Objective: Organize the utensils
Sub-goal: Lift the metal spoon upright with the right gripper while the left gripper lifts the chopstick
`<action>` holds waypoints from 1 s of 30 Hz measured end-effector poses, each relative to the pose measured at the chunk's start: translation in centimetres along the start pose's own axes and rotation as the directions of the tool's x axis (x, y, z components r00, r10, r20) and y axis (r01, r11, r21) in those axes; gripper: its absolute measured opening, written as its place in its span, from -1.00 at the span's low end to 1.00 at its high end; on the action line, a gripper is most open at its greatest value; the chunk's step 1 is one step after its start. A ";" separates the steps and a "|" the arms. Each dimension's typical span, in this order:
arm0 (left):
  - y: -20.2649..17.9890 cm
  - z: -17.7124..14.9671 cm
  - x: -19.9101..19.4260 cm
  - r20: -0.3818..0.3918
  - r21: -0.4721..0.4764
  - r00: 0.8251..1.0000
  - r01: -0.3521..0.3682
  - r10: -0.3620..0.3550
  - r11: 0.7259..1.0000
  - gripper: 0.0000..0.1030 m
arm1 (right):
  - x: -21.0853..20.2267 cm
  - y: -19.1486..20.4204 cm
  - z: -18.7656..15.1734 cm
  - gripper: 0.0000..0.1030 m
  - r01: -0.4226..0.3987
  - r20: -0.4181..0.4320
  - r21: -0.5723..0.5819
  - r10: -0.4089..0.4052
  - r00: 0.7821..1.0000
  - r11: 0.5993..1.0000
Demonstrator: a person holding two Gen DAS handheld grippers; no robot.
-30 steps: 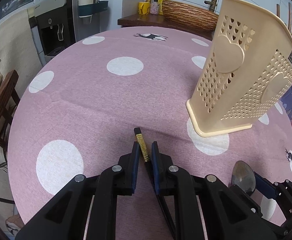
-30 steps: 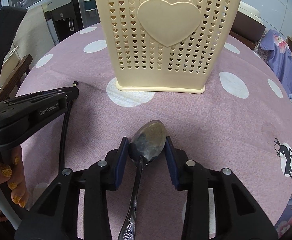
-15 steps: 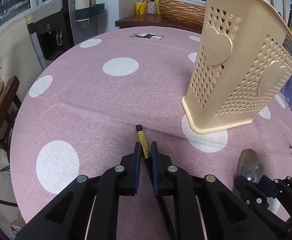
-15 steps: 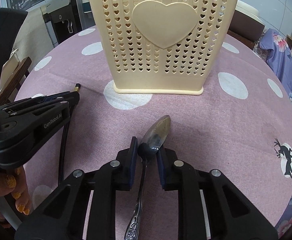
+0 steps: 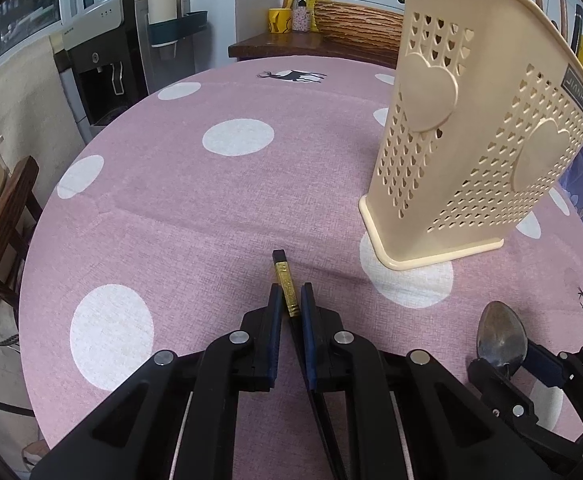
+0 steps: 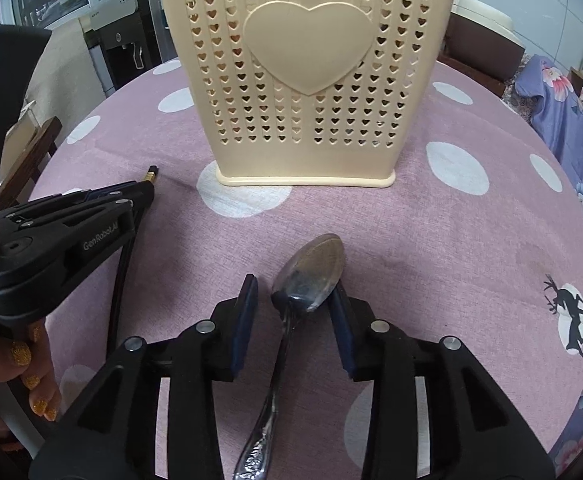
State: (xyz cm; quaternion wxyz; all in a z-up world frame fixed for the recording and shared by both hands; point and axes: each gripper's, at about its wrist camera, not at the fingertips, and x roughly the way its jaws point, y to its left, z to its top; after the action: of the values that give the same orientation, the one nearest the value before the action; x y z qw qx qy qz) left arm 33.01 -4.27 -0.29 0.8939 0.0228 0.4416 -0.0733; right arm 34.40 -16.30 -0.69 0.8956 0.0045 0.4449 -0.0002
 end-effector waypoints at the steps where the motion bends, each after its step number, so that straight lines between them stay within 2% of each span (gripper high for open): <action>1: 0.0 0.0 0.0 0.001 0.001 1.000 0.000 0.000 1.000 -0.80 | 0.0 0.0 0.0 -0.25 0.003 -0.002 -0.002 -0.003 1.000 1.000; 4: 0.2 0.0 0.0 -0.001 -0.003 1.000 0.009 -0.009 1.000 -0.80 | -0.2 -0.5 -0.2 -0.12 0.021 -0.006 0.002 -0.021 1.000 1.000; 7: 0.3 0.1 0.0 -0.007 -0.008 1.000 0.021 -0.021 1.000 -0.80 | -0.4 -1.7 -0.6 -0.08 0.012 -0.005 0.028 -0.012 1.000 1.000; 15: 0.3 0.0 0.1 0.000 -0.007 1.000 0.024 -0.024 1.000 -0.80 | 0.0 -0.6 0.2 -0.08 0.064 -0.007 -0.012 -0.064 0.998 0.998; 18: 0.4 0.1 0.1 -0.005 -0.012 0.999 0.034 -0.034 0.999 -0.80 | 0.4 -0.1 0.8 -0.09 0.051 -0.024 -0.014 -0.052 0.998 0.999; 21: 0.5 0.2 0.1 -0.007 -0.012 0.999 0.035 -0.035 0.999 -0.80 | 0.6 -0.4 1.3 -0.14 0.037 -0.047 0.009 -0.037 0.998 0.999; 23: 0.4 0.2 0.1 -0.006 -0.010 0.999 0.035 -0.035 0.999 -0.80 | 0.6 -0.2 1.5 -0.29 0.040 -0.049 -0.002 -0.040 0.998 0.999; 26: 0.5 0.2 0.1 -0.007 -0.010 0.999 0.037 -0.037 0.999 -0.80 | 0.7 0.0 1.6 -0.38 0.040 -0.051 -0.014 -0.040 0.998 0.999; 30: 0.5 0.3 0.1 -0.007 -0.010 0.999 0.037 -0.038 0.999 -0.80 | 0.7 -0.1 1.7 -0.42 0.027 -0.054 -0.016 -0.027 0.998 1.000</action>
State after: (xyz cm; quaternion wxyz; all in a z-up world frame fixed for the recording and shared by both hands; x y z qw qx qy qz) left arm 33.35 -3.85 -0.24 0.8909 0.0104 0.4456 -0.0878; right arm 36.15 -16.43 -0.20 0.8831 -0.0082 0.4691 -0.0089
